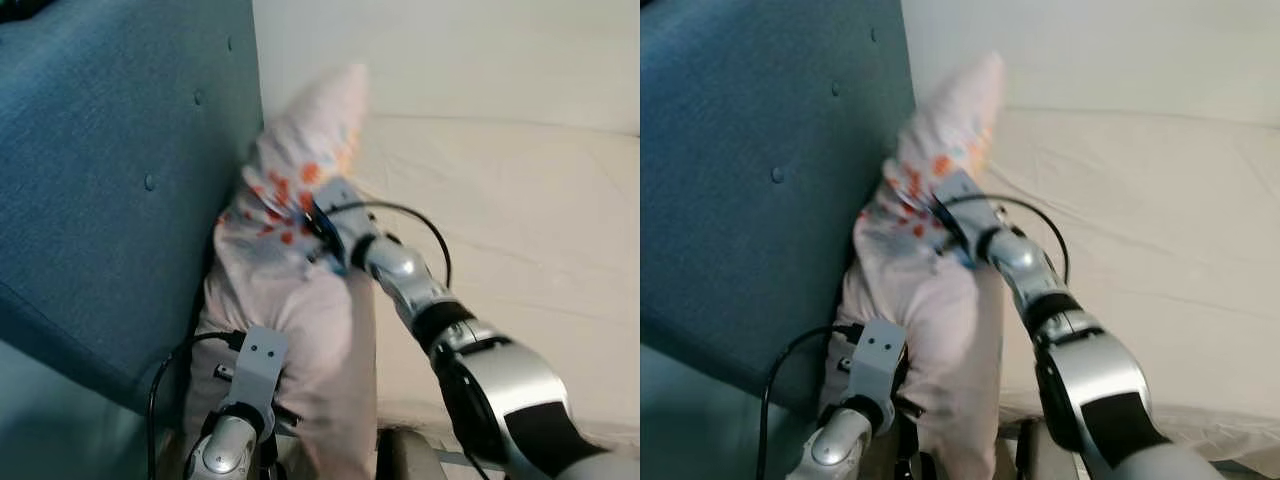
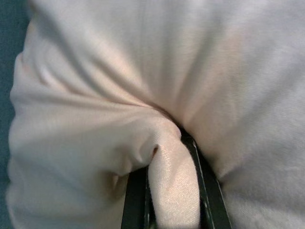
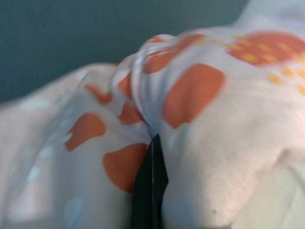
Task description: Clean up the room
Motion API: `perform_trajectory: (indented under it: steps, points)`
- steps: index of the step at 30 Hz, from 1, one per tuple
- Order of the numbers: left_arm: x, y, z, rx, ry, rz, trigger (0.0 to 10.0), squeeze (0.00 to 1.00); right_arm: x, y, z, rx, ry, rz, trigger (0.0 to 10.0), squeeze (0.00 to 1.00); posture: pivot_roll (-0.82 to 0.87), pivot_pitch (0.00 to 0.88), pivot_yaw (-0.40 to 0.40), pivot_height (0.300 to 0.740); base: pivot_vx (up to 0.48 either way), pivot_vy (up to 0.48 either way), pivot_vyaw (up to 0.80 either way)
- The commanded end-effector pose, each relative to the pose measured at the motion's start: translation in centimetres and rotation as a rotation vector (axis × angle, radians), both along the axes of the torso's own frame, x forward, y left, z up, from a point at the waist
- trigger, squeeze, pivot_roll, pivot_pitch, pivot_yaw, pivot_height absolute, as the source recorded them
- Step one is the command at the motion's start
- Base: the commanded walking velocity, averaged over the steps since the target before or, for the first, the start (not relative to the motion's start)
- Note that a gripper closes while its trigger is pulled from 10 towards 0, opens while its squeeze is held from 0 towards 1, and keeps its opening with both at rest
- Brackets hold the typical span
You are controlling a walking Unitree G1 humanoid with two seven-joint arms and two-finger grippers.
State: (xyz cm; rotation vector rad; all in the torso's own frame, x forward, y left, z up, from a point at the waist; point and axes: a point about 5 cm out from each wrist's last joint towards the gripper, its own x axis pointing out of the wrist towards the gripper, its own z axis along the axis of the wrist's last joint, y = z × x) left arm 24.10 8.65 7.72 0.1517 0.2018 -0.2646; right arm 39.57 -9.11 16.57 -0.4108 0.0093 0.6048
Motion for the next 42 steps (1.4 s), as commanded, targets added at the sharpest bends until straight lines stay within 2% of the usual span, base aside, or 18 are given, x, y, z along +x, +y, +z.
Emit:
perform_trajectory:
  steps: [1,4,12,13,14,15,16,17,22,26,29,30,31,32,33,35,39,42]
  points:
    - [0.2,-0.7,0.4,-0.008,-0.016,-0.003,10.0,0.0,-0.3,0.4,-0.8,0.002,0.028,0.016,10.0,0.0,0.21,0.271,-0.005,0.63,0.0,0.0,0.0]
    - [0.5,-1.4,0.6,-0.016,-0.01,0.017,10.0,0.0,-0.7,-0.5,-2.0,0.006,0.072,-0.008,10.0,0.0,0.21,0.277,0.006,0.63,0.0,0.0,0.0]
    - [0.4,-2.1,0.6,-0.026,0.001,0.012,10.0,0.0,-0.4,-0.6,-1.5,0.02,0.063,-0.025,10.0,0.0,0.21,0.278,0.009,0.63,0.0,0.0,0.0]
    - [0.4,-2.2,0.6,-0.042,0.01,0.006,10.0,0.0,-0.4,-0.6,-1.5,0.028,0.067,-0.025,10.0,0.35,0.22,0.277,0.01,0.63,0.0,0.0,0.0]
    - [0.3,-2.2,0.6,-0.057,0.019,-0.003,10.0,0.11,-0.4,-0.6,-1.4,0.03,0.066,-0.028,10.0,0.69,0.22,0.279,0.008,0.63,0.0,0.0,0.0]
    - [0.3,-2.3,0.6,-0.062,0.021,-0.006,10.0,0.43,-0.3,-0.7,-1.4,0.037,0.067,-0.03,10.0,1.0,0.22,0.279,0.008,0.63,0.0,0.0,0.0]
    - [0.3,-2.3,0.6,-0.062,0.021,-0.006,10.0,0.43,-0.3,-0.7,-1.4,0.037,0.067,-0.03,10.0,1.0,0.22,0.279,0.008,0.63,0.0,0.0,0.0]
    - [0.2,-2.4,0.7,-0.097,0.034,-0.035,10.0,1.0,-0.3,-0.7,-1.4,0.059,0.078,-0.026,10.0,1.0,0.22,0.278,0.008,0.63,0.0,0.0,0.0]
    - [0.3,-2.5,1.0,-0.112,0.032,-0.046,10.0,1.0,-0.3,-0.9,-1.2,0.104,0.08,-0.04,10.0,1.0,0.22,0.279,0.005,0.63,0.0,0.0,0.0]
    - [0.6,-2.2,1.0,-0.123,0.032,-0.034,10.0,1.0,-0.3,-2.3,-1.5,0.281,0.109,-0.123,10.0,1.0,0.22,0.273,-0.003,0.63,0.0,0.0,0.0]
    - [0.7,-2.0,1.0,-0.139,0.04,-0.024,10.0,1.0,-0.6,-3.2,-2.8,0.298,0.169,-0.197,10.0,1.0,0.21,0.271,-0.007,0.63,0.0,0.0,0.0]
    - [0.7,-1.9,0.9,-0.147,0.048,-0.019,10.0,1.0,-1.0,-3.8,-4.0,0.287,0.212,-0.239,10.0,0.42,0.2,0.269,-0.009,0.63,0.0,0.0,0.0]
    - [0.7,-1.9,0.9,-0.147,0.048,-0.019,10.0,1.0,-1.0,-3.8,-4.0,0.287,0.212,-0.239,10.0,0.42,0.2,0.269,-0.009,0.63,0.0,0.0,0.0]
    - [0.8,-1.7,0.8,-0.153,0.052,-0.015,10.0,1.0,-1.3,-4.2,-4.9,0.28,0.24,-0.267,10.0,0.0,0.2,0.269,-0.009,0.63,0.0,0.0,0.0]
    - [0.8,-1.5,0.7,-0.166,0.061,-0.002,10.0,1.0,-1.9,-4.8,-6.1,0.307,0.274,-0.302,10.0,0.0,0.19,0.262,-0.008,0.63,0.0,0.0,0.0]
    - [0.8,-1.5,0.7,-0.166,0.061,-0.002,10.0,1.0,-1.9,-4.8,-6.1,0.307,0.274,-0.302,10.0,0.0,0.19,0.262,-0.008,0.63,0.0,0.0,0.0]
    - [1.4,-0.5,0.8,-0.188,0.065,0.03,10.0,1.0,-4.3,-6.9,-10.1,0.295,0.365,-0.464,10.0,0.0,0.16,0.253,0.002,0.63,0.0,0.0,0.0]
    - [1.6,-0.1,0.9,-0.191,0.062,0.038,10.0,1.0,-5.1,-7.3,-11.0,0.272,0.379,-0.511,10.0,0.0,0.16,0.25,0.006,0.63,0.0,0.0,0.0]
